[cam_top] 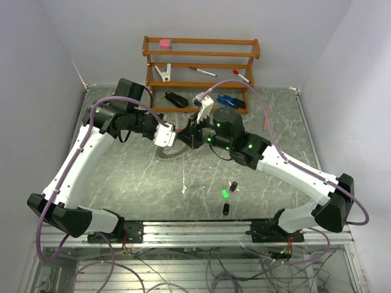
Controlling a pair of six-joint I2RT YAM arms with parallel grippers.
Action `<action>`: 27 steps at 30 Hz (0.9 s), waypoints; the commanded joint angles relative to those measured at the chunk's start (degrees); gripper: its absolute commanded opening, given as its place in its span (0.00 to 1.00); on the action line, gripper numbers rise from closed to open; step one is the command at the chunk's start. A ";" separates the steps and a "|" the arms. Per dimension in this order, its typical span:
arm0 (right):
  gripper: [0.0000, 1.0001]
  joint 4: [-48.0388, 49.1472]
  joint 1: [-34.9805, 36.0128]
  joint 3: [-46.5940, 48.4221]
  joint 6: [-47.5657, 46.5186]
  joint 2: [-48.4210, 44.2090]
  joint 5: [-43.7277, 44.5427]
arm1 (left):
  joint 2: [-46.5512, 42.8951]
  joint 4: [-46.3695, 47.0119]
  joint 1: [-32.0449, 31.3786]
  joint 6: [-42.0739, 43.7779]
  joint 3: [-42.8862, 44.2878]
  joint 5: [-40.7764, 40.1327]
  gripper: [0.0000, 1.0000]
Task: Put the keys on the keyring
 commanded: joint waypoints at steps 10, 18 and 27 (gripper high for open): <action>0.35 -2.66 -5.33 -1.38 -1.21 -8.36 -1.13 | -1.64 4.06 -0.43 0.02 -2.17 -0.21 0.07; 0.48 -8.11 -12.56 -4.15 -0.79 -10.01 0.40 | -2.04 12.49 -0.43 0.23 -12.08 -4.24 0.07; 0.50 -7.41 -15.31 -8.84 0.01 -6.72 -1.17 | -1.70 29.64 1.51 -7.25 -22.67 -7.57 0.07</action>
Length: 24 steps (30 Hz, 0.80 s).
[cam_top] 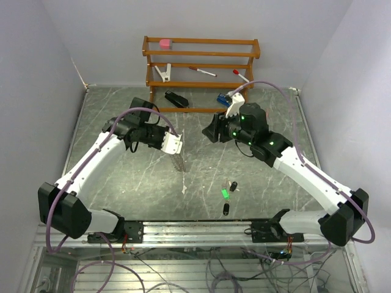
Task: Put the keys on the keyring
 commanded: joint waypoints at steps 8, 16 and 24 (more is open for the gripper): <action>0.51 0.99 -0.82 -1.82 0.65 5.91 -3.41 | 1.51 11.64 4.45 -4.01 -3.59 -7.10 0.07; 0.53 2.73 -0.80 -1.79 2.18 9.60 -8.18 | 4.82 4.99 6.70 -2.03 -4.01 -9.70 0.07; 0.56 0.39 -0.80 -2.43 2.73 11.94 -10.20 | 4.53 -8.36 6.35 5.05 -3.80 -5.37 0.08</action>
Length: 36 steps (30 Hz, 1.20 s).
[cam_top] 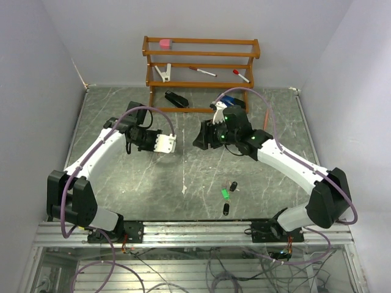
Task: Put the keys on the keyring
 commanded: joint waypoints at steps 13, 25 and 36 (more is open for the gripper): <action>0.96 -3.66 -0.79 -0.59 4.52 5.94 -2.72 | 1.40 -15.70 -3.16 2.36 0.46 6.48 0.22; 1.00 -5.83 -3.10 0.25 7.04 2.67 10.31 | -3.02 -9.81 -3.40 -9.44 1.52 4.70 0.59; 1.00 -11.92 -3.22 -0.16 11.91 -1.25 34.98 | -7.93 15.99 6.10 -47.76 1.94 -5.00 1.00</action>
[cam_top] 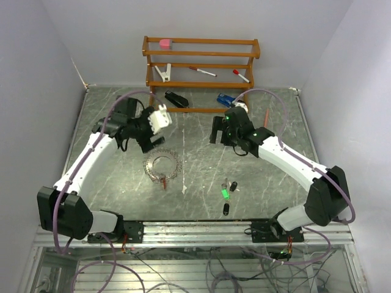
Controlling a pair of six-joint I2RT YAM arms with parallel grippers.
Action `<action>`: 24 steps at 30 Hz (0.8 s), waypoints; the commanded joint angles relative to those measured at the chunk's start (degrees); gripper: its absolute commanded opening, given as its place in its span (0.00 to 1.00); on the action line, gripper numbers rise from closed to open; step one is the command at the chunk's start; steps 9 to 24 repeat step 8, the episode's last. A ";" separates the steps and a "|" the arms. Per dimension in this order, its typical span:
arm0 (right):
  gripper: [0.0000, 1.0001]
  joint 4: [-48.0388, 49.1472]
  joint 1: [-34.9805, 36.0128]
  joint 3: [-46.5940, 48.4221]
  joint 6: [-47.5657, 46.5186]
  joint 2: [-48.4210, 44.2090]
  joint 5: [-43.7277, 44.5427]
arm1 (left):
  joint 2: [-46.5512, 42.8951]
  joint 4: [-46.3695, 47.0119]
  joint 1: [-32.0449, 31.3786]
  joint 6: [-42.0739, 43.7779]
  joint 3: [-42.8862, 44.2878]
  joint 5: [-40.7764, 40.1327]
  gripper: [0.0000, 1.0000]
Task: Put the keys on the keyring
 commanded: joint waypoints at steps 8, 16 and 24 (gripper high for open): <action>1.00 0.34 -0.26 -2.26 1.27 -4.63 11.76 | -4.09 16.81 10.66 -28.24 -2.73 -4.24 1.00; 1.00 0.34 -0.26 -2.26 1.27 -4.63 11.76 | -4.09 16.81 10.66 -28.24 -2.73 -4.24 1.00; 1.00 0.34 -0.26 -2.26 1.27 -4.63 11.76 | -4.09 16.81 10.66 -28.24 -2.73 -4.24 1.00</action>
